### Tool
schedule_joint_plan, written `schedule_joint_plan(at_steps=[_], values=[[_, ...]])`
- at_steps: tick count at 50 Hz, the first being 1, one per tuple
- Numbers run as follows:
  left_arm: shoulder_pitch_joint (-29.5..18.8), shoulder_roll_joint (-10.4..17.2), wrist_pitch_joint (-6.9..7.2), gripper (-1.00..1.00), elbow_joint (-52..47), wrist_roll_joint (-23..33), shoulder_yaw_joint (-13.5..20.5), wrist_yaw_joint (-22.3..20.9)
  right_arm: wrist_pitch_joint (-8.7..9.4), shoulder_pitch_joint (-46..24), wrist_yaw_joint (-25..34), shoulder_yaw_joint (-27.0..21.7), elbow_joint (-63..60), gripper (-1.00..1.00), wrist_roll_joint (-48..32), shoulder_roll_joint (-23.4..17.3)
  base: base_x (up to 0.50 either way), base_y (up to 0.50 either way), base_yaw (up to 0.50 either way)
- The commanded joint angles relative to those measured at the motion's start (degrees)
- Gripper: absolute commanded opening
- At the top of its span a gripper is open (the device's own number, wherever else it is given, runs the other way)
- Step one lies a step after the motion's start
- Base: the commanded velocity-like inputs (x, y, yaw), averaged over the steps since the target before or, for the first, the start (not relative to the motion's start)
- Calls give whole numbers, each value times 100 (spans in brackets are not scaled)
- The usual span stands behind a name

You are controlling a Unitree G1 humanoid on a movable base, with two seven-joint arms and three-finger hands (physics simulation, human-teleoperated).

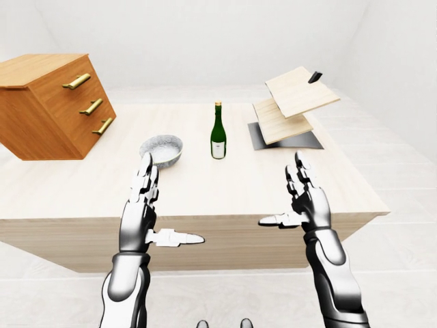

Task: Put the wine bottle on the wine rack.

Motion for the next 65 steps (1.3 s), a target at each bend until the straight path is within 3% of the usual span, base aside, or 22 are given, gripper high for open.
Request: schedule_joint_plan(at_steps=[1, 31, 57, 65], values=[[28, 24, 0, 100, 67, 3, 59, -25, 0, 116, 40, 105, 97, 100, -54, 64, 0, 0, 50], [-109, 21, 0, 100, 217, 10, 74, 59, 0, 168, 48, 16, 73, 100, -147, 20, 0, 0, 50], [-104, 36, 0, 100, 350, -43, 155, 26, 0, 287, -52, 31, 21, 100, -93, 114, 16, -38, 0], [-108, 30, 0, 100, 394, -21, 129, 30, 0, 247, -90, 99, 11, 100, -142, 109, 1, -2, 0]])
